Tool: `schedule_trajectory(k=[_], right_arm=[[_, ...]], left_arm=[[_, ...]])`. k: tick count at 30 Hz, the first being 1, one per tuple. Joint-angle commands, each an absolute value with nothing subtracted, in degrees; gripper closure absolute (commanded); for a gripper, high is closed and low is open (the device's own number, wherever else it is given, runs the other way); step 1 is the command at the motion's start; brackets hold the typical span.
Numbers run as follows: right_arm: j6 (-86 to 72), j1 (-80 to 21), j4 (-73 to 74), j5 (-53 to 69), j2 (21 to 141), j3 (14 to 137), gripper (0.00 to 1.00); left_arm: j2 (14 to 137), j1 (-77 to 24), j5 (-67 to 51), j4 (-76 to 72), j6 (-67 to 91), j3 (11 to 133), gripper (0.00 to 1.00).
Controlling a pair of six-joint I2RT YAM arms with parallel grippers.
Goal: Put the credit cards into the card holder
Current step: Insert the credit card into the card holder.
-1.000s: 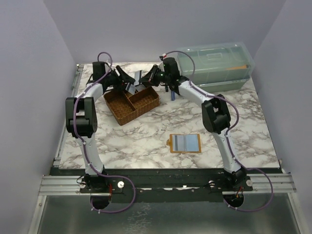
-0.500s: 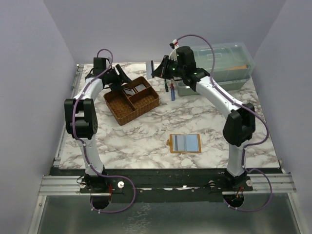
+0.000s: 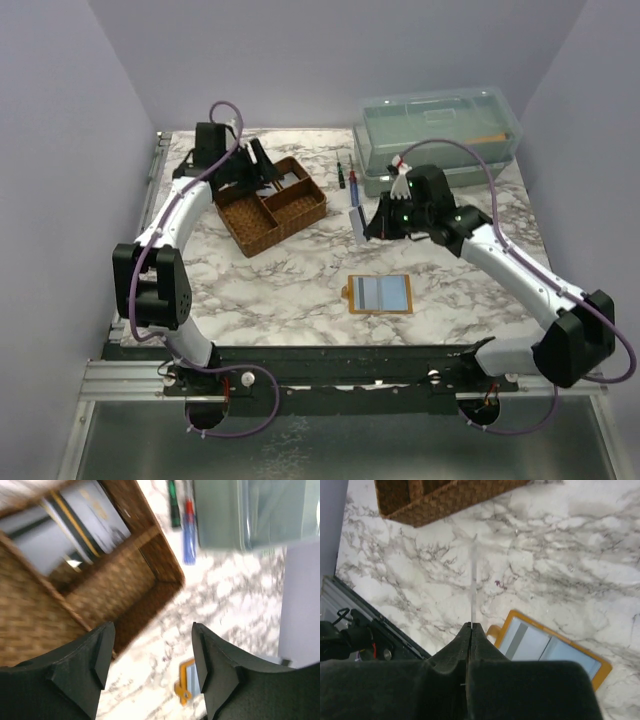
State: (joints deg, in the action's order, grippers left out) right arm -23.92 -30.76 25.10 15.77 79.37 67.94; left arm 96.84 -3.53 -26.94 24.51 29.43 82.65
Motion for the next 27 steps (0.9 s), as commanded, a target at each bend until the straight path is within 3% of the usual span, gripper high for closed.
schedule_trajectory(k=[1, 6, 10, 17, 27], right_arm=[[-26.91, -30.54, 28.05, 19.89, 70.54, 55.37, 1.00], [-34.33, -28.00, 22.86, 26.71, 62.40, 39.46, 1.00], [-38.91, -25.94, 17.76, 31.70, 57.66, 30.74, 1.00], [-42.04, -19.89, 15.35, 35.49, 54.11, 21.82, 1.00], [-41.03, -18.83, 16.42, 32.89, 55.40, 19.91, 1.00]], left_arm=[[94.09, -14.86, -32.51, 25.88, 27.90, 75.25, 0.34], [92.56, -29.23, -34.05, 16.81, 33.35, 67.47, 0.38], [94.66, -35.26, -37.28, 10.18, 37.48, 63.82, 0.46], [101.87, -39.66, -41.84, 3.72, 42.94, 60.93, 0.66], [110.33, -40.56, -44.59, 3.30, 44.05, 61.08, 0.77]])
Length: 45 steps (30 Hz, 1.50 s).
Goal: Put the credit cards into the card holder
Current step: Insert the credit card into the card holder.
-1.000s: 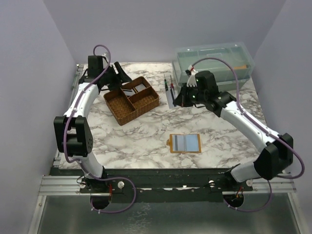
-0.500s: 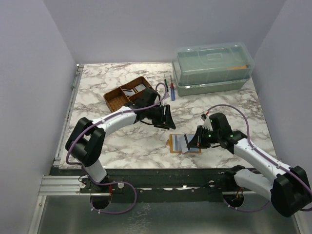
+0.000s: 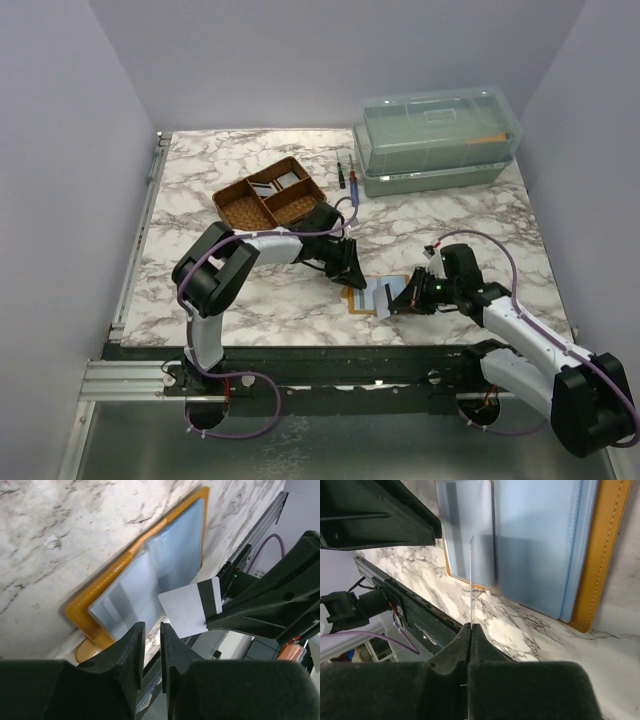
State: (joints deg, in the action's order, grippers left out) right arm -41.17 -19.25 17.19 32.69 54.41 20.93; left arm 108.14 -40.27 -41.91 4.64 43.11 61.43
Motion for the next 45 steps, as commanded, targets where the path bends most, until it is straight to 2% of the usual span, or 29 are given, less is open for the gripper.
schedule_trajectory(k=[1, 30, 45], right_arm=[[-40.80, -18.81, 16.92, 32.42, 55.72, 20.20, 1.00], [-39.81, -18.81, 19.47, 29.62, 58.01, 22.94, 1.00], [-38.84, -18.81, 14.32, 30.72, 65.38, 23.90, 1.00]], left_arm=[[110.62, -40.58, -44.26, 3.60, 43.83, 61.08, 0.77], [114.64, -39.68, -36.00, 18.20, 31.69, 66.05, 0.79], [116.32, -39.46, -33.62, 22.36, 27.80, 69.02, 0.80]])
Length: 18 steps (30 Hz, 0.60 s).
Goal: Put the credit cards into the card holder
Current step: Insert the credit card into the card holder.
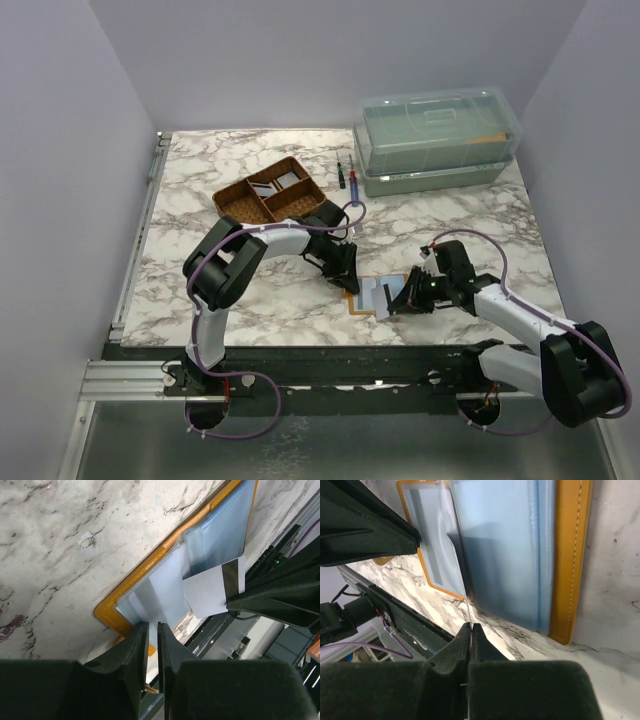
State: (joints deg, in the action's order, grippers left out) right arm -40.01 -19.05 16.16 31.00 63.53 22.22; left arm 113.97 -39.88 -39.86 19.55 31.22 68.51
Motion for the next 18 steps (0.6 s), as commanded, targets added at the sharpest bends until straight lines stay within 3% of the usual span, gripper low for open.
schedule_trajectory(k=[1, 18], right_arm=[[-38.65, -18.81, 14.33, 30.49, 65.81, 24.15, 1.00], [-36.75, -18.76, 6.95, 26.79, 72.22, 25.20, 0.99]], left_arm=[[116.40, -39.46, -33.47, 22.53, 27.61, 69.12, 0.80], [117.22, -39.35, -30.91, 24.97, 25.32, 70.93, 0.81]])
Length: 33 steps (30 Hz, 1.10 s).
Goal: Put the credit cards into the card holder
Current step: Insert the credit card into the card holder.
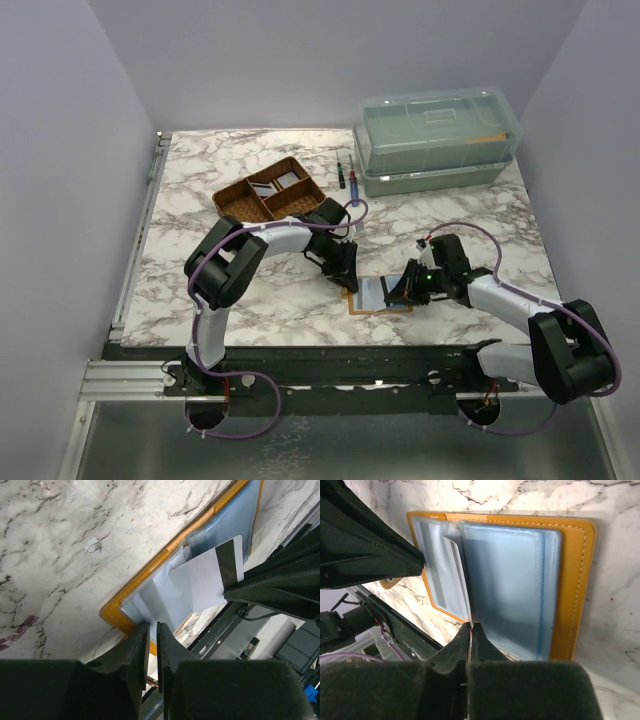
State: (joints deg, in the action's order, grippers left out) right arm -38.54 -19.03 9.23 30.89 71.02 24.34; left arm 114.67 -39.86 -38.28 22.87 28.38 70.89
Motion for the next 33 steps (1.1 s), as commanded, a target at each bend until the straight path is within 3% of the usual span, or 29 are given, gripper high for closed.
schedule_trajectory(k=[1, 16, 20, 23, 28, 33], right_arm=[[-36.40, -18.80, 7.14, 26.13, 72.32, 25.42, 0.99], [-34.63, -18.76, -0.28, 26.67, 75.27, 23.18, 0.93], [-38.00, -18.90, -3.33, 30.60, 75.09, 20.83, 0.86], [-37.97, -18.90, 3.53, 27.87, 73.51, 21.87, 0.77], [-40.65, -18.86, 11.96, 22.96, 70.81, 25.53, 0.61], [-38.20, -18.87, 16.03, 19.75, 71.79, 29.05, 0.54]], left_arm=[[117.24, -39.32, -30.71, 25.12, 25.25, 70.97, 0.81], [116.94, -39.40, -30.41, 25.25, 25.40, 71.28, 0.83], [115.60, -39.41, -29.80, 25.26, 25.86, 71.20, 0.82], [113.46, -39.33, -29.10, 25.26, 26.30, 71.34, 0.77], [109.29, -39.29, -27.84, 25.30, 27.86, 71.06, 0.60], [106.60, -39.29, -26.88, 25.49, 28.06, 68.61, 0.54]])
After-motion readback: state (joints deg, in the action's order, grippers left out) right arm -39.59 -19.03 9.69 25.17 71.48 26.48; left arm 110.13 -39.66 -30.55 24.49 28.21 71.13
